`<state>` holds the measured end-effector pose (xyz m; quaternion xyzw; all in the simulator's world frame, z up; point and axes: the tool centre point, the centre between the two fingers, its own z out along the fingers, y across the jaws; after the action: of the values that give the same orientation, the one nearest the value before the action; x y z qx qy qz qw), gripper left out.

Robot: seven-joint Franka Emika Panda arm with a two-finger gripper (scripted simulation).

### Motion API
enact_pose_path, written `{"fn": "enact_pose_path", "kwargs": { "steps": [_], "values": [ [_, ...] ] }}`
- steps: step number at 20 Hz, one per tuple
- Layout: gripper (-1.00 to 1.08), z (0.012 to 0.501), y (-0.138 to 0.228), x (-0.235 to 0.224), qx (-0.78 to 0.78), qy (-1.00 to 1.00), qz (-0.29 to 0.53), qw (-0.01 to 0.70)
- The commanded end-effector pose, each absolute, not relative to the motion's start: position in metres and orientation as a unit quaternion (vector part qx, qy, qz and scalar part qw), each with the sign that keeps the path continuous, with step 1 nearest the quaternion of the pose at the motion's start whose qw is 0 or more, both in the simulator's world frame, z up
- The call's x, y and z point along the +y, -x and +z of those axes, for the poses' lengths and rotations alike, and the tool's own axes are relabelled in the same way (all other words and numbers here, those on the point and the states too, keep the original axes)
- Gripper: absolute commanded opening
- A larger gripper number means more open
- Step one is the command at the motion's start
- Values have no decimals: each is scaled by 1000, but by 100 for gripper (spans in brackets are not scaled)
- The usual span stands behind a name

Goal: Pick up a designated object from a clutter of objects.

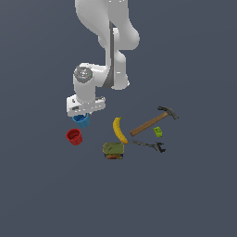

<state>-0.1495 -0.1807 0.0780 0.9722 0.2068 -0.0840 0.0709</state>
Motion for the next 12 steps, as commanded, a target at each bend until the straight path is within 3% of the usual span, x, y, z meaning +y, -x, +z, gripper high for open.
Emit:
{"fn": "enact_pose_path", "kwargs": {
  "steps": [1, 12],
  "values": [
    [-100, 88, 147, -173, 207, -972, -83, 72],
    [-100, 158, 134, -112, 208, -972, -83, 72]
  ]
}}
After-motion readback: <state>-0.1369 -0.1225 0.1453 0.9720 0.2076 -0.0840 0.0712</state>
